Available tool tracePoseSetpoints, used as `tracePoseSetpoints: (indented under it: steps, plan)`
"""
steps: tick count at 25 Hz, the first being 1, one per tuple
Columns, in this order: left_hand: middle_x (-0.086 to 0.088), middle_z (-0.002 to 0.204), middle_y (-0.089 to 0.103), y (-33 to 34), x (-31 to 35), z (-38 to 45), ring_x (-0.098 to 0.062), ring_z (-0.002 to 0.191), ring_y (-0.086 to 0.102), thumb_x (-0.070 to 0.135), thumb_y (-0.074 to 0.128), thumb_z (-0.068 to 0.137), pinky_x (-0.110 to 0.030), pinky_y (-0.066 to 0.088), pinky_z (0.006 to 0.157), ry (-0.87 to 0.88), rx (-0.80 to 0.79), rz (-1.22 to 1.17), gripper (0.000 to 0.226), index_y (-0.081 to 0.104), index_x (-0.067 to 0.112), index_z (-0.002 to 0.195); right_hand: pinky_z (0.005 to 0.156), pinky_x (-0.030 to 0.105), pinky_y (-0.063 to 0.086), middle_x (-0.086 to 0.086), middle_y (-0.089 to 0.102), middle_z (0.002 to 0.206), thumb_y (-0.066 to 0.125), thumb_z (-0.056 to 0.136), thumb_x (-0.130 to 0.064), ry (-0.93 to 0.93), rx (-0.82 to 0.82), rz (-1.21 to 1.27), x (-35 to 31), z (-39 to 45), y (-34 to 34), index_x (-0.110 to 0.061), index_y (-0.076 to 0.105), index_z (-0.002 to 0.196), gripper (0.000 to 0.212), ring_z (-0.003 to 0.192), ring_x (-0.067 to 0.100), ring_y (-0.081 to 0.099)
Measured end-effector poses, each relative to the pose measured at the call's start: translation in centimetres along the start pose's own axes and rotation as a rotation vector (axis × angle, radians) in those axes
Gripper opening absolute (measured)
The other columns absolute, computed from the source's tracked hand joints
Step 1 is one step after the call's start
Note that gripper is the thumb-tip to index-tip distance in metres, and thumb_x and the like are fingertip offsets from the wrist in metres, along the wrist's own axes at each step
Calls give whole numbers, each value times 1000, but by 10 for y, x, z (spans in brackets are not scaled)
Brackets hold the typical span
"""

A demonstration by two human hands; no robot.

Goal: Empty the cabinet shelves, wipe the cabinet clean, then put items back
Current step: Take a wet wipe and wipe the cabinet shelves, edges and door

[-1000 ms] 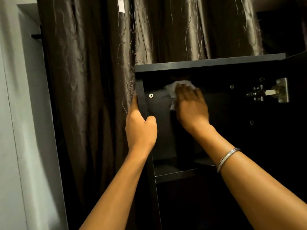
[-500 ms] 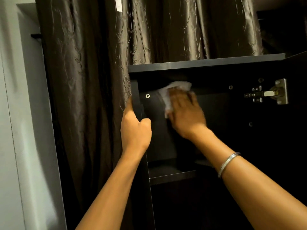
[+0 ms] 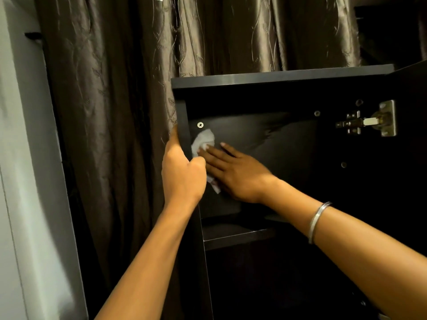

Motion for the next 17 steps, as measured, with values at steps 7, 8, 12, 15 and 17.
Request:
tracePoseSetpoints:
  steps: [7,8,12,15,17]
  plan:
    - [0,127,64,1,-4,2,-23,110,65,0,56,75,-49,57,91,-3,5,3,80,42,31,147,121,41,11,14,24,161,52,95,-31,288,121,93,0,49,-19,-9,42,147,58,150,32,18]
    - [-1,128,64,0,-4,1,-22,112,64,1,56,76,-49,56,92,-2,11,1,77,43,29,147,122,41,10,14,21,162,55,95,-30,233,107,114,-7,37,-12,-8,40,148,59,151,31,16]
    - [-3,133,61,1,0,0,-22,121,60,4,57,82,-46,52,100,13,28,1,69,44,24,147,117,50,29,15,45,150,68,83,-31,-155,77,-50,-11,-17,3,-9,55,137,60,142,33,37]
    - [-4,128,64,1,-2,1,-25,115,63,2,56,76,-50,54,96,15,36,5,74,45,27,145,114,49,32,16,48,147,63,85,-38,-17,115,-127,-2,7,-7,-7,53,139,62,139,34,42]
    - [-7,130,63,0,-1,0,-30,116,63,2,56,75,-54,54,95,-7,25,21,80,41,30,148,115,49,27,14,37,155,55,92,-38,190,119,-96,6,34,-16,-9,42,147,64,144,33,34]
Point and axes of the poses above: each hand's wrist, its own z-axis towards the middle knuckle, its own y-axis out of the palm, x = y × z, the point moved 3 cm from there along z, towards the middle knuckle
